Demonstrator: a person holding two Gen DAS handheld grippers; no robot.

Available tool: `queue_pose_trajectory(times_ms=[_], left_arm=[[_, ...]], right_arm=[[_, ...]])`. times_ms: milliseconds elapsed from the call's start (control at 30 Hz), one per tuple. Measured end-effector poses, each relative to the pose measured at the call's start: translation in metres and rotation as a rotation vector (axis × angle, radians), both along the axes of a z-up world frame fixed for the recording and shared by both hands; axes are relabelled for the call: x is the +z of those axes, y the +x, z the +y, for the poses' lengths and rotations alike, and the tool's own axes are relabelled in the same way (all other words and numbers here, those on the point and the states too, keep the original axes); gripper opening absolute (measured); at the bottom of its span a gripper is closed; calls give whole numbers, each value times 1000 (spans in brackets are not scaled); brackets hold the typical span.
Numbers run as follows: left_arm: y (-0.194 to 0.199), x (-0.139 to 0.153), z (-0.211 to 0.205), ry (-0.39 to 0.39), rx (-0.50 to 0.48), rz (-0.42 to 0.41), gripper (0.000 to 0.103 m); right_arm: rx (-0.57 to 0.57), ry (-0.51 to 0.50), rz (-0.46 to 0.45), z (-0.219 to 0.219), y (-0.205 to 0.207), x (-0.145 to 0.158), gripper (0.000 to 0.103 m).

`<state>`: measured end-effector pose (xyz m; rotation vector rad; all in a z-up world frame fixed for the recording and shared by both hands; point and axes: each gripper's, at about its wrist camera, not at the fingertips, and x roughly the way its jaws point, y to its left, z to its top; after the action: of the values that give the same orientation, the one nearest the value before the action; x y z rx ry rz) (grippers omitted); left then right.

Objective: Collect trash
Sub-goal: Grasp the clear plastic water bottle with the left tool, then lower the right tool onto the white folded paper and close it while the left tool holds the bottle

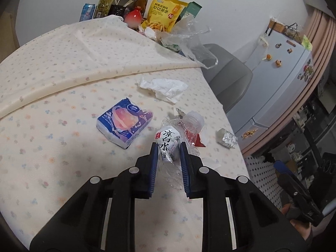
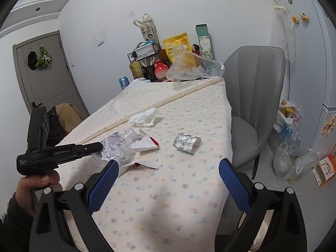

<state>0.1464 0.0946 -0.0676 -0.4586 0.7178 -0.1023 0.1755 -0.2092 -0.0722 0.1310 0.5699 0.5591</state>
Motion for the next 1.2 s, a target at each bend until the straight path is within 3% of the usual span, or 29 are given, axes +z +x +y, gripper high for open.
queue_pose_trajectory(times_ms=[367, 633, 900, 1067, 1200], left_arm=[[-36, 33, 44, 3, 112, -120, 21], [-49, 26, 75, -7, 191, -109, 21], [-65, 17, 90, 0, 249, -95, 21], [-65, 13, 92, -9, 250, -88, 21], [-65, 15, 89, -11, 238, -94, 21]], right_arm=[[88, -25, 10, 45, 4, 5, 94], [145, -79, 33, 83, 17, -5, 88], [151, -127, 161, 110, 46, -29, 85], [162, -193, 195, 125, 54, -35, 85], [141, -281, 198, 132, 51, -40, 57]])
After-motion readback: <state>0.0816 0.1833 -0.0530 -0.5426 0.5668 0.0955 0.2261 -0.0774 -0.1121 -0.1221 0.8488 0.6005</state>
